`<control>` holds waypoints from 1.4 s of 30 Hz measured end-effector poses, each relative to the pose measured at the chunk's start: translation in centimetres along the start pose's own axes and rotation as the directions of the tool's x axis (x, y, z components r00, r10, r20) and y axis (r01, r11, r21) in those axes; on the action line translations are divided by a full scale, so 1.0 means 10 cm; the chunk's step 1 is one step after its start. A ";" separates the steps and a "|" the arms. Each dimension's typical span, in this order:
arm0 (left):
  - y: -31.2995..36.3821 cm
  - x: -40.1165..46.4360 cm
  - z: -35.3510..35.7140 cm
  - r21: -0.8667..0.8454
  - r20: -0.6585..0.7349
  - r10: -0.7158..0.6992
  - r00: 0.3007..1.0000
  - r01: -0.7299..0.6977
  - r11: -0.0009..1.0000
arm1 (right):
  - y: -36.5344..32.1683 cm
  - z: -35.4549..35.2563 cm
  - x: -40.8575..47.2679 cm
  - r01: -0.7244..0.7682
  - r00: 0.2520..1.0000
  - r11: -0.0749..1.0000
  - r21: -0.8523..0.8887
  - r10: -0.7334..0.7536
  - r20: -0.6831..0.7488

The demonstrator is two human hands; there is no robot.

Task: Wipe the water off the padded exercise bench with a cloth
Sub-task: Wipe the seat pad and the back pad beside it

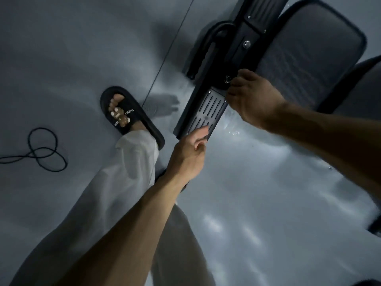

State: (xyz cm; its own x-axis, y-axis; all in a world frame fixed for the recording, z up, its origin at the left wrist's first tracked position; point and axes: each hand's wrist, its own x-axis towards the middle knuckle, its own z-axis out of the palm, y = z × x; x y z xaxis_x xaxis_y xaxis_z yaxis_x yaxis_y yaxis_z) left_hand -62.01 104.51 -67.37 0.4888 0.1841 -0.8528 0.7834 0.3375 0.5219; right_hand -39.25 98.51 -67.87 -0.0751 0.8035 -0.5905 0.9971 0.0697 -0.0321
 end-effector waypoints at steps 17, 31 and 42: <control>1.45 0.49 0.17 0.562 0.259 0.601 0.756 -0.624 0.543 | -1.23 0.57 -1.27 0.092 0.497 -0.885 0.457 0.438 0.749; 1.64 1.05 0.29 0.613 0.765 0.422 0.487 -0.753 -0.241 | -0.75 0.04 -0.38 0.663 -0.192 -0.601 0.447 0.441 0.877; 1.62 1.04 0.30 0.606 0.795 0.370 0.481 -0.649 -0.460 | -0.81 -0.03 -0.11 0.809 -0.250 -0.390 0.440 0.449 0.858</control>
State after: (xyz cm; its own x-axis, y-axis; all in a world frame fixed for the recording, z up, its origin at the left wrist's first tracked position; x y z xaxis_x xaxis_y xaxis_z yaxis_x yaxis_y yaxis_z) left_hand -43.11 109.15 -67.68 0.8299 -0.5205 -0.2011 -0.4445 -0.8345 0.3256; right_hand -47.22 97.20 -66.74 0.4795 -0.6770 -0.5584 -0.4425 0.3630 -0.8200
